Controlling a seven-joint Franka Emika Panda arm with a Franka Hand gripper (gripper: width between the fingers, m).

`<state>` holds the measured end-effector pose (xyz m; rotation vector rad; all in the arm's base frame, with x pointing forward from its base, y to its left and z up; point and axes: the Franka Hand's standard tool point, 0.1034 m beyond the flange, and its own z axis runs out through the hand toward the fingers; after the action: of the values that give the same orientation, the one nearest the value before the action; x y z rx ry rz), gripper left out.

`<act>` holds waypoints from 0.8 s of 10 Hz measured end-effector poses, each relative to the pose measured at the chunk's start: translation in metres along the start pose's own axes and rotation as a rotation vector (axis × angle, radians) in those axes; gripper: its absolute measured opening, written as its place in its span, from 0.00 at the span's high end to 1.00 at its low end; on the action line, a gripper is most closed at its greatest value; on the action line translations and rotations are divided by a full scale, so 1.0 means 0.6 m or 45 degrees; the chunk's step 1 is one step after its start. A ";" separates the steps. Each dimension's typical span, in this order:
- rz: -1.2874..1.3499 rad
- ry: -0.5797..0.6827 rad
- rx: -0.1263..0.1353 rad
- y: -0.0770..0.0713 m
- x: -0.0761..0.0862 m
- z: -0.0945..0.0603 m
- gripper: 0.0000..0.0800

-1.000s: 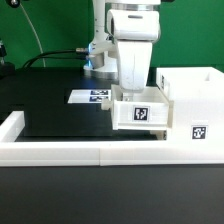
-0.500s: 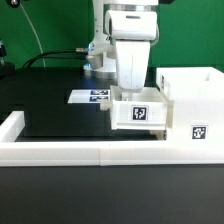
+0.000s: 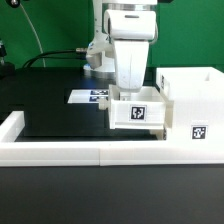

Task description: Assemble drawer

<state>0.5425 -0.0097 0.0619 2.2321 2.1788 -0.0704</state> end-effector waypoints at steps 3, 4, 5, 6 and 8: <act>0.004 -0.002 0.007 0.002 -0.001 -0.002 0.95; 0.005 -0.004 0.008 0.001 -0.001 -0.001 0.95; 0.020 -0.011 0.006 0.001 0.008 -0.001 0.95; 0.016 -0.011 0.007 0.001 0.008 0.000 0.95; 0.036 -0.016 0.010 0.001 0.022 -0.002 0.95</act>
Offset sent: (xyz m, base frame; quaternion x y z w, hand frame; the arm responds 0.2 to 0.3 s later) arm 0.0000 0.0000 0.0000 0.0000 0.0000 0.0000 1.0000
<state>0.5431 0.0034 0.0628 2.2595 2.1435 -0.0923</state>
